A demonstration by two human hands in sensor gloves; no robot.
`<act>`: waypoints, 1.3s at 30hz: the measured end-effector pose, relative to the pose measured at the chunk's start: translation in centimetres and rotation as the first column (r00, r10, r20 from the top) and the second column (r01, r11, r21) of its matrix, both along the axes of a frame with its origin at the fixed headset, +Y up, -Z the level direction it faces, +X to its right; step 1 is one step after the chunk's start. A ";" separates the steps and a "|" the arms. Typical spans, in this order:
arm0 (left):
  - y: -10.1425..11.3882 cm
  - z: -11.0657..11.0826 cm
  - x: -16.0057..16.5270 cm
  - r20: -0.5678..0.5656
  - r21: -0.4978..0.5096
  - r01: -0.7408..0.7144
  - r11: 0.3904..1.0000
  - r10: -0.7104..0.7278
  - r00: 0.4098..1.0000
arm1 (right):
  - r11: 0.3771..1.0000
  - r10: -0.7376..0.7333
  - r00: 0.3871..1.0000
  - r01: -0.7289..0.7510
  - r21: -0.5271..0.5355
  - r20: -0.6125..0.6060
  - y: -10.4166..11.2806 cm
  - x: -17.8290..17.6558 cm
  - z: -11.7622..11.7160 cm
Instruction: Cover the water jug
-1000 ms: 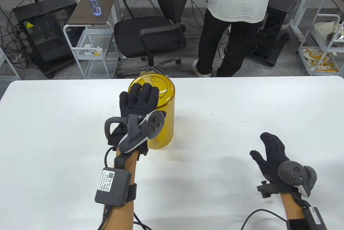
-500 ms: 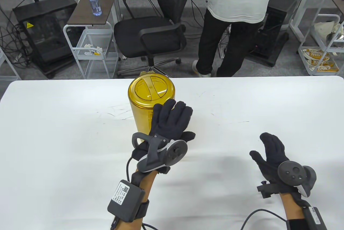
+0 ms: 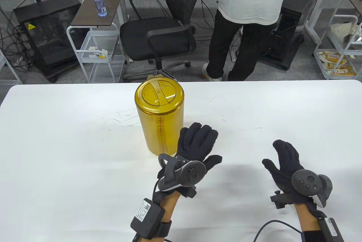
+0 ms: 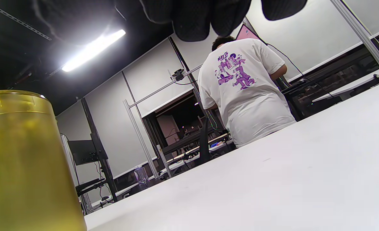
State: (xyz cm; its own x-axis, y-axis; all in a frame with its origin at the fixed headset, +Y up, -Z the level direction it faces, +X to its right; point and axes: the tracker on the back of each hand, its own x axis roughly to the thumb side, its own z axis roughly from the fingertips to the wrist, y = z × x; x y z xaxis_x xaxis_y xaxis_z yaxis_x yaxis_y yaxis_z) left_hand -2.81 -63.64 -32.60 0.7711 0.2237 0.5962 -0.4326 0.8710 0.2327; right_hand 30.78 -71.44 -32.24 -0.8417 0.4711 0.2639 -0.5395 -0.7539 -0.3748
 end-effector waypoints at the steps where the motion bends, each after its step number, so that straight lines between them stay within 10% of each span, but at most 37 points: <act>1: -0.5 -0.1 0.1 0.027 -0.035 -0.022 0.999 0.023 0.999 | 1.000 -0.001 1.000 0.001 -0.001 -0.001 0.0 0.0 0.0; 14: -5.9 -0.7 -0.4 0.074 -0.200 -0.163 0.966 0.181 0.981 | 1.000 0.014 1.000 -0.014 -0.006 -0.014 -0.1 -0.3 0.0; 39: -7.8 -0.4 -1.2 0.025 -0.193 -0.100 0.976 0.107 0.994 | 0.999 0.037 0.999 -0.038 -0.016 -0.032 -0.3 -0.8 0.0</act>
